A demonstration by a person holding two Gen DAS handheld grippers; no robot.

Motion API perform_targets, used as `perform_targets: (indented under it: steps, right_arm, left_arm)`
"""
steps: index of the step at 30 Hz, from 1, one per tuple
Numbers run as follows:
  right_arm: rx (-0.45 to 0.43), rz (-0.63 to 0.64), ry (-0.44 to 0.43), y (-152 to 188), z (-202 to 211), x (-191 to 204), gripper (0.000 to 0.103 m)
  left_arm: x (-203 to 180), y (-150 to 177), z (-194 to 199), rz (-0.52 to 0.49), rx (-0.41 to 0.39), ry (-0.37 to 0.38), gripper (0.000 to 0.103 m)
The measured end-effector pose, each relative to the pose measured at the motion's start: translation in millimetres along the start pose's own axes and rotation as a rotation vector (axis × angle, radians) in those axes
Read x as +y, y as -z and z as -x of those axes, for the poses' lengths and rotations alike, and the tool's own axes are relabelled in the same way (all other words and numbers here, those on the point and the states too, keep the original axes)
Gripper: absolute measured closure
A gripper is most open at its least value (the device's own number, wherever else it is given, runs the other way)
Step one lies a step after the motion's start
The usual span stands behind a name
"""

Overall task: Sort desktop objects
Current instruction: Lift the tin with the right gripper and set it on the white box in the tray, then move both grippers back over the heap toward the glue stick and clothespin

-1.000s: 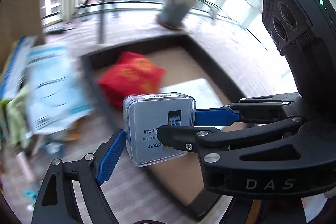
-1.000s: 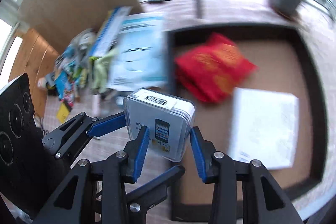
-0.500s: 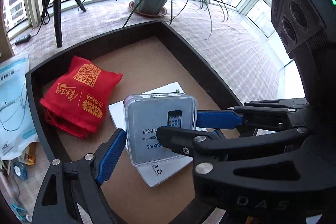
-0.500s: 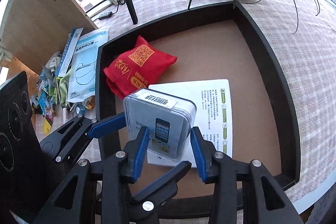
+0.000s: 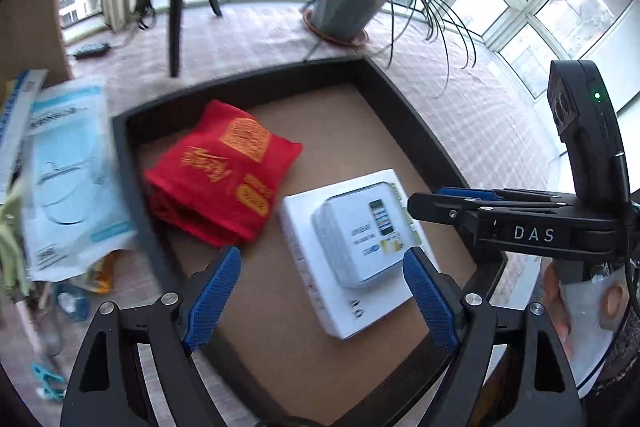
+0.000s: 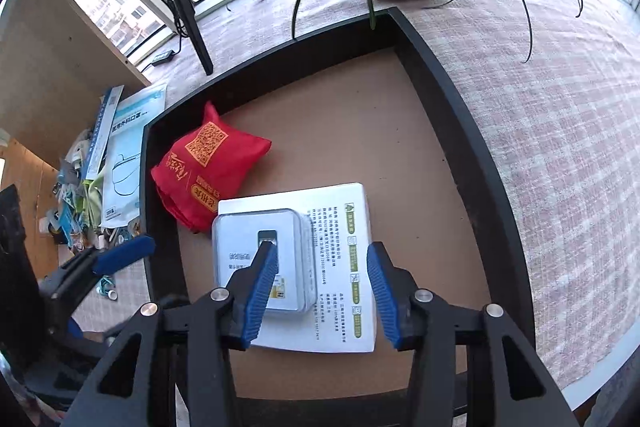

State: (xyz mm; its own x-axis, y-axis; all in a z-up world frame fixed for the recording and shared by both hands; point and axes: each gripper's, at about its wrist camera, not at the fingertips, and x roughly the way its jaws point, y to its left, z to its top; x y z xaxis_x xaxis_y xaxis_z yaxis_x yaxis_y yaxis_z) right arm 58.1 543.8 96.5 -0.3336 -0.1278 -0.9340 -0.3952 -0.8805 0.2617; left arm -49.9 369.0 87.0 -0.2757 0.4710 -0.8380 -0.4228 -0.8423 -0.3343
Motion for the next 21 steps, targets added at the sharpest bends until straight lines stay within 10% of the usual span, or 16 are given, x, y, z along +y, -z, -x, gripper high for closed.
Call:
perform_targets:
  steps: [14,21]
  right_arm:
    - [-0.136,0.343,-0.031,57,13,150,0.060]
    - [-0.027,0.512,-0.074,84,-21,217,0.060]
  left_arm:
    - [142,75,115,0.108,-0.048,-0.258,0.017]
    - [202,127,118,-0.022,0.058,-0.322,0.017]
